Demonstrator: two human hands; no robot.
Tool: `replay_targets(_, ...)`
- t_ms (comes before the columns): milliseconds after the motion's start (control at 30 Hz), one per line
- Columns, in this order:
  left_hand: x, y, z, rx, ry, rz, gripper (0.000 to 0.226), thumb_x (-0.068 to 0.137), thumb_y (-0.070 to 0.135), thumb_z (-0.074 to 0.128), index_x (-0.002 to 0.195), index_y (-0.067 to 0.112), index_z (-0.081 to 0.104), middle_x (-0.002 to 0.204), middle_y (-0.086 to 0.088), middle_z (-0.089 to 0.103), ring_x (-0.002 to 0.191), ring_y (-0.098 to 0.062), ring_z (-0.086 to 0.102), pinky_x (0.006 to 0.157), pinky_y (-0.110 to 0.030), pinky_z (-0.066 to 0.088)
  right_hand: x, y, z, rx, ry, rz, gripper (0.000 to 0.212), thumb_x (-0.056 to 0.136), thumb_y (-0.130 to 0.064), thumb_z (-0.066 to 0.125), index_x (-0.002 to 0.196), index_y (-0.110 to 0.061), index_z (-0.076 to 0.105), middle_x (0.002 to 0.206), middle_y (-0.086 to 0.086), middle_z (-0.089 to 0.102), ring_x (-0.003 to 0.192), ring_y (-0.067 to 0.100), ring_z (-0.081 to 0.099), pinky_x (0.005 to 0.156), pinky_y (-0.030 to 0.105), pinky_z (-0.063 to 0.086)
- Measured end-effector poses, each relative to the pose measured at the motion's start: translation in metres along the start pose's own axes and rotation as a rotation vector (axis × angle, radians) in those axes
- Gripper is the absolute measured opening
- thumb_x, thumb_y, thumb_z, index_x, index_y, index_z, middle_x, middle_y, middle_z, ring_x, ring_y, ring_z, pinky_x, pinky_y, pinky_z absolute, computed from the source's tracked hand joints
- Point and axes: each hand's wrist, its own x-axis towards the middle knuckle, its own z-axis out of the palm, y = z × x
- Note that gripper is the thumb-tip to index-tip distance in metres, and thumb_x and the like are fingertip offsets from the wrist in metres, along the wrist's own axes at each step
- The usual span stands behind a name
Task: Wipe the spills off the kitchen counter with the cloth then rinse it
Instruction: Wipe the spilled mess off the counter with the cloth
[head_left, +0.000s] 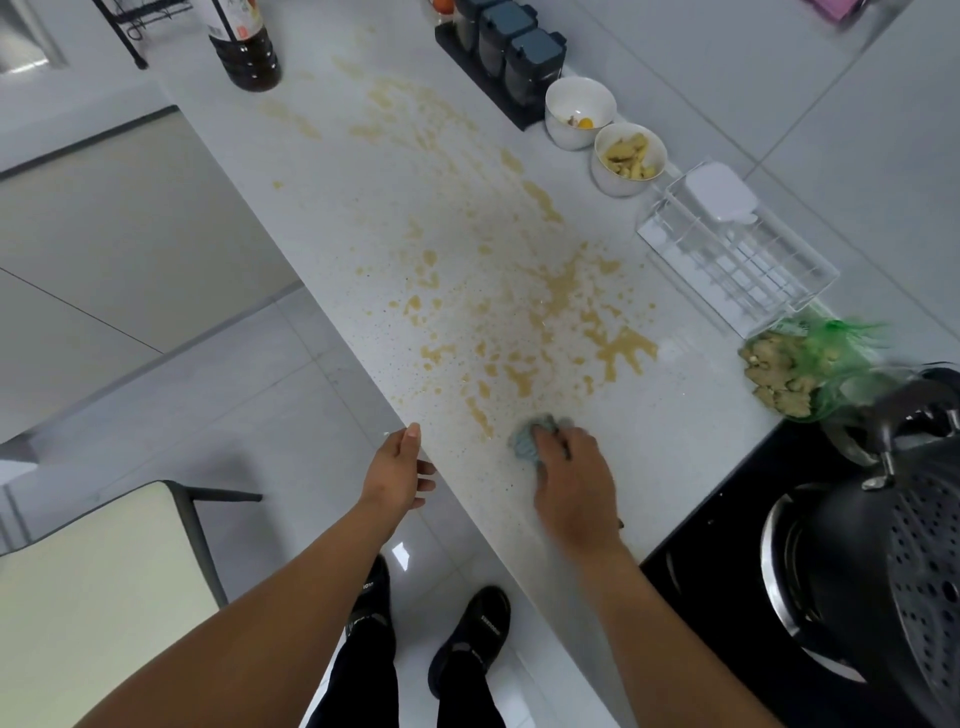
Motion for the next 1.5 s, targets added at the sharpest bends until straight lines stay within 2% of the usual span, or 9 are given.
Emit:
replay_targets(133, 0.001, 0.002, -0.005, 0.009, -0.02, 0.004, 0.048, 0.105, 0.053, 0.038, 0.14, 0.022, 0.049, 0.095, -0.009, 0.067, 0.082, -0.024, 0.066, 0.081, -0.044, 0.057, 0.004, -0.002, 0.0, 0.06, 0.024, 0.541, 0.038, 0.09, -0.014, 0.058, 0.128, -0.018, 0.057, 0.118, 0.007, 0.054, 0.101, 0.026, 0.05, 0.079, 0.034, 0.046)
replay_targets(267, 0.002, 0.002, -0.009, 0.01, -0.027, -0.008, 0.047, 0.103, 0.053, 0.042, 0.136, 0.022, 0.052, 0.099, -0.01, 0.068, 0.081, -0.023, 0.067, 0.076, -0.041, 0.058, 0.001, -0.012, 0.003, -0.002, -0.076, -0.032, 0.04, 0.083, -0.005, 0.067, 0.123, -0.008, 0.065, 0.112, 0.016, 0.062, 0.095, 0.035, 0.059, 0.073, 0.039, 0.055)
replay_targets(400, 0.005, 0.005, -0.013, -0.023, -0.017, -0.034, 0.042, 0.102, 0.051, 0.05, 0.132, 0.022, 0.053, 0.105, -0.011, 0.068, 0.083, -0.023, 0.069, 0.076, -0.043, 0.06, 0.008, -0.024, 0.005, 0.041, 0.022, 0.488, 0.032, 0.095, -0.026, 0.051, 0.126, -0.022, 0.058, 0.118, 0.002, 0.056, 0.107, 0.025, 0.054, 0.079, 0.032, 0.05)
replay_targets(567, 0.008, 0.008, -0.022, -0.108, -0.023, -0.046, 0.038, 0.1, 0.049, 0.056, 0.121, 0.017, 0.061, 0.11, -0.011, 0.068, 0.091, -0.026, 0.071, 0.072, -0.038, 0.062, 0.01, -0.047, 0.015, 0.031, -0.023, -0.016, 0.038, 0.081, -0.002, 0.067, 0.118, -0.011, 0.067, 0.11, 0.014, 0.064, 0.095, 0.033, 0.061, 0.073, 0.039, 0.056)
replay_targets(700, 0.014, 0.013, -0.033, -0.126, 0.011, -0.054, 0.039, 0.103, 0.052, 0.046, 0.111, 0.017, 0.062, 0.114, -0.012, 0.067, 0.098, -0.029, 0.07, 0.071, -0.037, 0.06, 0.024, -0.066, 0.02, 0.099, 0.047, 0.597, 0.037, 0.092, -0.014, 0.053, 0.128, -0.015, 0.055, 0.122, 0.008, 0.052, 0.102, 0.026, 0.051, 0.082, 0.04, 0.051)
replay_targets(833, 0.023, 0.019, -0.045, -0.114, 0.029, -0.045, 0.045, 0.106, 0.05, 0.04, 0.12, 0.012, 0.06, 0.116, -0.012, 0.066, 0.101, -0.03, 0.069, 0.072, -0.036, 0.058, 0.021, -0.078, 0.025, 0.0, -0.064, -0.024, 0.039, 0.079, -0.001, 0.066, 0.118, -0.004, 0.066, 0.111, 0.018, 0.063, 0.091, 0.035, 0.061, 0.07, 0.037, 0.054)
replay_targets(1200, 0.056, 0.044, -0.079, -0.067, 0.038, 0.001, 0.026, 0.104, 0.037, 0.053, 0.097, 0.015, 0.066, 0.104, -0.01, 0.072, 0.088, -0.024, 0.072, 0.067, -0.033, 0.06, 0.031, -0.099, 0.03, 0.021, 0.046, 0.459, 0.045, 0.08, -0.005, 0.067, 0.125, -0.007, 0.061, 0.113, 0.018, 0.059, 0.099, 0.036, 0.057, 0.071, 0.04, 0.054)
replay_targets(1333, 0.064, 0.05, -0.082, -0.037, 0.025, 0.016, 0.028, 0.103, 0.036, 0.055, 0.099, 0.01, 0.067, 0.101, -0.009, 0.073, 0.085, -0.023, 0.073, 0.071, -0.036, 0.062, 0.03, -0.11, 0.036, -0.048, -0.102, -0.088, 0.044, 0.076, -0.001, 0.072, 0.119, -0.005, 0.065, 0.107, 0.017, 0.062, 0.091, 0.033, 0.06, 0.067, 0.038, 0.057)
replay_targets(1500, 0.067, 0.052, -0.089, -0.01, 0.012, 0.021, 0.031, 0.103, 0.039, 0.056, 0.1, 0.01, 0.067, 0.099, -0.008, 0.072, 0.086, -0.023, 0.073, 0.065, -0.032, 0.06, 0.025, -0.111, 0.034, -0.092, -0.055, 0.141, 0.047, 0.074, -0.003, 0.074, 0.12, -0.004, 0.064, 0.108, 0.018, 0.061, 0.09, 0.034, 0.059, 0.06, 0.038, 0.057)
